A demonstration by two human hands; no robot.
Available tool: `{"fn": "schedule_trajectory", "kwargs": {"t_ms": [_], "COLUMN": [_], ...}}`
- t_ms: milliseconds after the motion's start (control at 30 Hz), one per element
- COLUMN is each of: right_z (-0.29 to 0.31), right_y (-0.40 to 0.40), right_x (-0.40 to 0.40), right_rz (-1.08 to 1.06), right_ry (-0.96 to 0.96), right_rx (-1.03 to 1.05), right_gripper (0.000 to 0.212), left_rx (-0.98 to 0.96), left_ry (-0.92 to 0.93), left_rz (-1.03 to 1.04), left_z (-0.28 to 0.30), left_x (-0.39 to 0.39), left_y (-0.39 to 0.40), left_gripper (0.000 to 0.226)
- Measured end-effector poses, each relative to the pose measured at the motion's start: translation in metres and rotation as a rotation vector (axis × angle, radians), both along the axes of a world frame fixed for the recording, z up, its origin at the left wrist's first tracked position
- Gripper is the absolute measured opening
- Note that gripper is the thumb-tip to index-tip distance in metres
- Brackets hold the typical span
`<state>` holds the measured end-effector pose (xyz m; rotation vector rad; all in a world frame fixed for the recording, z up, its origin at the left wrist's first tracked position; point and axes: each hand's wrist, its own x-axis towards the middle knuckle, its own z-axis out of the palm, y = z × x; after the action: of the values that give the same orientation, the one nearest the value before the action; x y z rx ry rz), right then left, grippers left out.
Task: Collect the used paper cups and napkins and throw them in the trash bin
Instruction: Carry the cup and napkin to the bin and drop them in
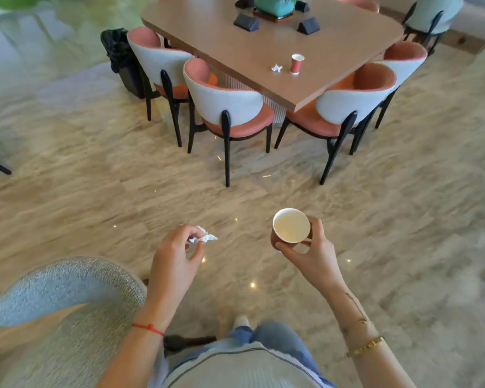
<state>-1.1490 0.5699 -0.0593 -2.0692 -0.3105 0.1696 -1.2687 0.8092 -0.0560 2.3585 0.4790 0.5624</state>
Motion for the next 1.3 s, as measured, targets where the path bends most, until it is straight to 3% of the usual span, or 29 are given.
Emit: {"fn": "schedule_trajectory", "kwargs": {"t_ms": [400,767,1067,1300], "right_z": [-0.02,-0.002,-0.006,-0.017], "right_y": [0.146,0.378,0.559,0.719], "right_x": [0.2,0.412,0.502,0.568], "right_rz": [0.127,0.485,0.693,0.736], "right_ry": [0.047,-0.028,-0.043,0.013], "right_rx": [0.007,-0.029,0.005,0.018], "right_gripper": [0.064,0.062,0.066,0.063], "left_rx": [-0.036,-0.078,-0.105,-0.111], "left_ry": [0.054,-0.004,0.031,0.002], "left_rz": [0.183,0.474,0.686,0.723], "left_z": [-0.014,0.01,0.001,-0.006], "left_x": [0.159,0.317,0.381,0.445], "left_y": [0.128,0.291,0.428,0.582], "left_gripper": [0.02,0.017,0.015,0.019]}}
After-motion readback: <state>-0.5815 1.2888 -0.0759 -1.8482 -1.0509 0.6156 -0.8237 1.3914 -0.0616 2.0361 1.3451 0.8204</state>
